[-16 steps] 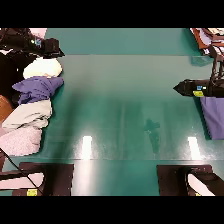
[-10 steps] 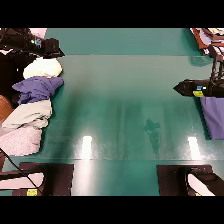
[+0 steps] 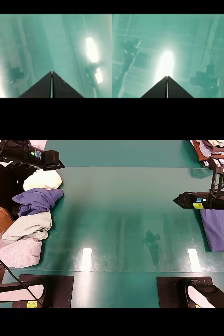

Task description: Fold the shirts.

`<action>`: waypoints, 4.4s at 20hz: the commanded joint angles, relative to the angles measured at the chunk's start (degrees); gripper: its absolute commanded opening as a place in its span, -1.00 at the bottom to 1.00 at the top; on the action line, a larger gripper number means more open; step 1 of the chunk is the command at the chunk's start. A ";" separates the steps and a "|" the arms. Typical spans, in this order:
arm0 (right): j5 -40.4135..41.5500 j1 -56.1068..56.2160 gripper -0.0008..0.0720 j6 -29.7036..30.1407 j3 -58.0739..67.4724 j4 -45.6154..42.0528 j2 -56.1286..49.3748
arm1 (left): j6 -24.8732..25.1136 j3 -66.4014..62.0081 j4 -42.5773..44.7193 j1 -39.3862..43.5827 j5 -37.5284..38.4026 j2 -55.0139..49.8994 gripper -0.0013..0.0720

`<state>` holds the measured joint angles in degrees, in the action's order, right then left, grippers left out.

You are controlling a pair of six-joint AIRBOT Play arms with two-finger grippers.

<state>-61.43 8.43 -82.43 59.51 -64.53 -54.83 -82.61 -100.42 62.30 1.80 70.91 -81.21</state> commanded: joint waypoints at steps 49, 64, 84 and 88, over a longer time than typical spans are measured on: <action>4.39 -4.96 -0.92 1.09 23.76 -0.02 0.31 | -9.18 2.03 18.93 35.60 -2.86 10.05 -0.90; -0.48 -4.96 -0.92 1.09 23.74 -0.02 0.26 | -9.11 21.38 15.19 12.37 3.50 9.33 0.44; -4.96 -4.96 -0.92 1.09 22.40 -0.09 0.20 | -7.48 50.53 3.04 4.04 -21.73 9.38 -0.77; -9.53 -4.96 -0.92 1.09 12.76 -0.02 0.15 | -7.37 44.89 5.16 4.04 -17.81 9.40 -0.90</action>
<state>-67.29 3.46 -81.32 77.73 -64.60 -54.65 -89.97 -52.42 66.11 5.89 51.81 -71.85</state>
